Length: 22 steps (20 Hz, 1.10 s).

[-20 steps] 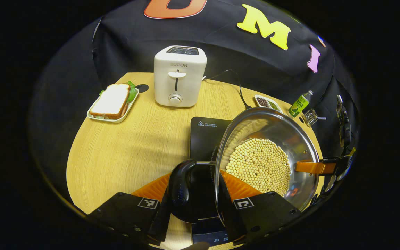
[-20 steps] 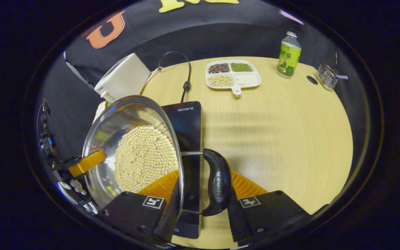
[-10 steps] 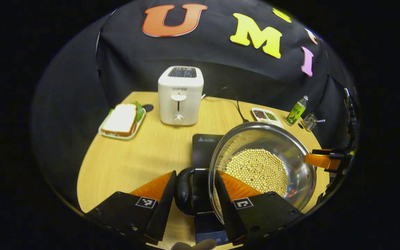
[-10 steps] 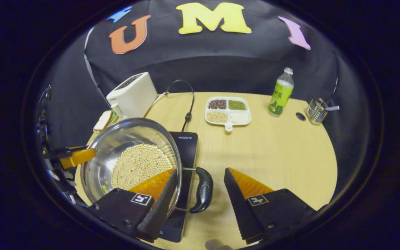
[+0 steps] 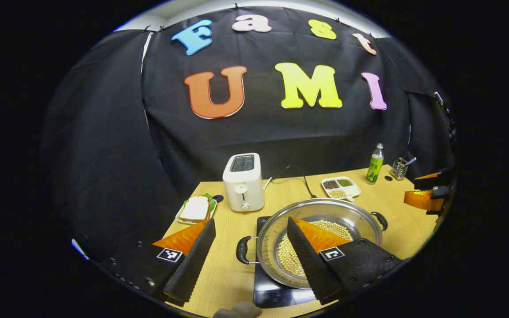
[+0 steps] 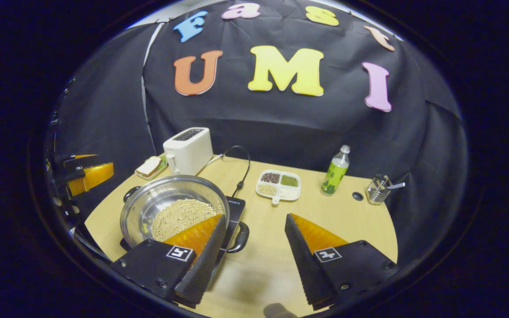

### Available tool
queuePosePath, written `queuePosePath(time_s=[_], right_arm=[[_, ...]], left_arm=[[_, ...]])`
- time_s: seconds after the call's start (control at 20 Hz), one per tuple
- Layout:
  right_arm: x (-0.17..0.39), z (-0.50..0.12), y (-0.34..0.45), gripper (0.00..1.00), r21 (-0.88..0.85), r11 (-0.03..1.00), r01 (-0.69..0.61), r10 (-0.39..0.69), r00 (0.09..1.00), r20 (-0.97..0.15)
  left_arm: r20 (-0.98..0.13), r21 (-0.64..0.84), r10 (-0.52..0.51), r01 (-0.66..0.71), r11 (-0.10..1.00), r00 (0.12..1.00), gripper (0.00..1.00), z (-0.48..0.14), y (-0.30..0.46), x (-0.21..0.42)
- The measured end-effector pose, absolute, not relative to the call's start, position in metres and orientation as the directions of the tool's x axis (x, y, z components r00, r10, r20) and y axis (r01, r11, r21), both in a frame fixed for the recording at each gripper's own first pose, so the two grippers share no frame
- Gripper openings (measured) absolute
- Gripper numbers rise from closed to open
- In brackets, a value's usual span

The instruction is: First push the handle of the pot to place it horizontally, then grasp the pot with both hands and set it on the induction cooktop.

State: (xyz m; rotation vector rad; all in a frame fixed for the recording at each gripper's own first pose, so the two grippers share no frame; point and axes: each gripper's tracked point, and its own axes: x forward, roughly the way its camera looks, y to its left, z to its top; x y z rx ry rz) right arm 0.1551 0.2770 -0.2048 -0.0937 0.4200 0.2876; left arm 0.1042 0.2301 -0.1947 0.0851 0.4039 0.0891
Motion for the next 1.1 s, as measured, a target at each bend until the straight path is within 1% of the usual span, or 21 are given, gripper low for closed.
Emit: queuePosePath(time_s=[0.15, 0.2, 0.3, 0.35, 0.4, 0.45, 0.7, 0.8, 1.0, 1.1], right_arm=[[0.132, -0.167, 0.243, 0.87, -0.034, 0.963, -0.269, 0.242, 0.909, -0.339], [0.123, -0.155, 0.229, 0.87, -0.028, 0.967, -0.252, 0.230, 0.920, -0.316], [0.109, -0.131, 0.206, 0.87, -0.021, 0.971, -0.239, 0.226, 0.937, -0.266], [0.102, -0.117, 0.190, 0.92, -0.031, 0.973, -0.228, 0.214, 0.947, -0.241], [0.093, -0.103, 0.175, 0.99, -0.043, 0.975, -0.219, 0.205, 0.955, -0.217], [0.085, -0.092, 0.164, 1.00, -0.047, 0.976, -0.215, 0.202, 0.960, -0.192], [0.048, -0.044, 0.100, 1.00, -0.025, 0.985, -0.173, 0.170, 0.981, -0.092], [0.033, -0.034, 0.078, 1.00, -0.010, 0.987, -0.159, 0.158, 0.985, -0.073], [0.015, -0.020, 0.035, 1.00, 0.013, 0.993, -0.120, 0.121, 0.992, -0.043], [0.009, -0.015, 0.019, 1.00, 0.019, 0.995, -0.099, 0.099, 0.995, -0.023]], left_arm=[[-0.299, 0.086, 0.099, -0.076, 0.993, 0.949, 0.96, -0.149, 0.200, 0.086], [-0.269, 0.113, 0.089, -0.060, 0.992, 0.959, 0.97, -0.133, 0.187, 0.079], [-0.210, 0.142, 0.103, -0.073, 0.987, 0.972, 0.96, -0.112, 0.164, 0.069], [-0.200, 0.123, 0.103, -0.079, 0.989, 0.974, 0.96, -0.104, 0.152, 0.063], [-0.203, 0.101, 0.099, -0.080, 0.992, 0.974, 0.96, -0.100, 0.137, 0.055], [-0.182, 0.088, 0.096, -0.081, 0.993, 0.979, 0.97, -0.092, 0.124, 0.047], [-0.120, 0.053, 0.109, -0.103, 0.993, 0.987, 0.96, -0.059, 0.068, 0.023], [-0.110, 0.059, 0.108, -0.102, 0.993, 0.988, 0.96, -0.049, 0.049, 0.017], [-0.066, 0.026, 0.065, -0.064, 0.998, 0.996, 0.96, -0.021, 0.003, 0.007], [-0.038, 0.037, 0.056, -0.054, 0.998, 0.998, 0.96, -0.011, -0.010, 0.003]])
